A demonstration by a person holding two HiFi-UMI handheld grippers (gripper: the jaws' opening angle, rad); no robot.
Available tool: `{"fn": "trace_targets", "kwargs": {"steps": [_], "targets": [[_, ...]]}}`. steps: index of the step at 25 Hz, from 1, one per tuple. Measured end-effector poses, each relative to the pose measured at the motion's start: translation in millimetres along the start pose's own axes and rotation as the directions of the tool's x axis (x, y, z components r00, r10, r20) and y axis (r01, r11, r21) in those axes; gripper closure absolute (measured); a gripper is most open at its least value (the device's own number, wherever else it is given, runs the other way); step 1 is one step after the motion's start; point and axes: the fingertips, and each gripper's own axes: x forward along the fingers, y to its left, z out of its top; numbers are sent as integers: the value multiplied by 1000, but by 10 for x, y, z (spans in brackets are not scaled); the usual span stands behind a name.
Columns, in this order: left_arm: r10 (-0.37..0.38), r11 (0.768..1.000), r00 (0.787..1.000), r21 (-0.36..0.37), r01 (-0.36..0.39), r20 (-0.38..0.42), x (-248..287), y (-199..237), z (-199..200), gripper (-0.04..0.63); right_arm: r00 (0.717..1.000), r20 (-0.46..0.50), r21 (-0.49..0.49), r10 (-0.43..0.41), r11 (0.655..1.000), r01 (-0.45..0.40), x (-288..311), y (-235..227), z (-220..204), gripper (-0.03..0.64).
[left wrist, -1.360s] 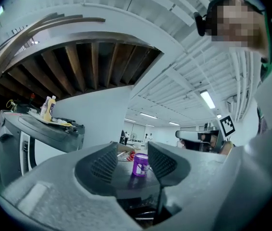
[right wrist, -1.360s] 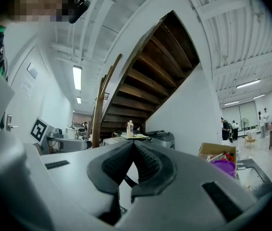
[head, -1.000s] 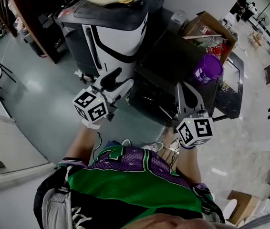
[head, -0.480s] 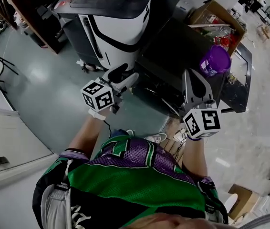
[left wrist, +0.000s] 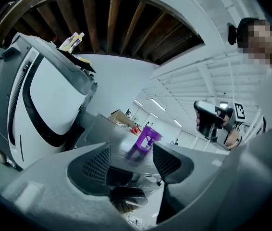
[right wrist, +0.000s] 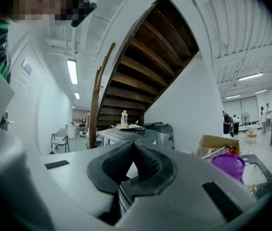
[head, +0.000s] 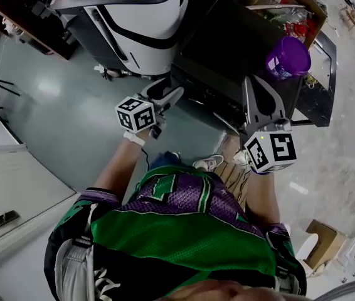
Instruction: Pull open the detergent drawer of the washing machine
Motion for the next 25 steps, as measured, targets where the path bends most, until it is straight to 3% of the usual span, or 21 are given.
{"fn": "trace_targets", "kwargs": {"steps": [9,12,17,25], "targets": [[45,999,991,-19,-48,-130,285,560,-681,333,999,-45,-50,0,999,-2,110,-79,-239,615],[12,997,989,-79,-23,-147,370,700,-843,333,998,-60,-54,-1,999,-2,136,-81,-325,615],[-21,979,994,-205,-1,-106,507,947,-1000,333,995,-102,-52,-16,999,11,139,-122,-513,615],[8,959,990,-281,-48,-143,726,1409,-1339,333,987,-151,-58,-49,997,41,92,-160,-723,615]]}}
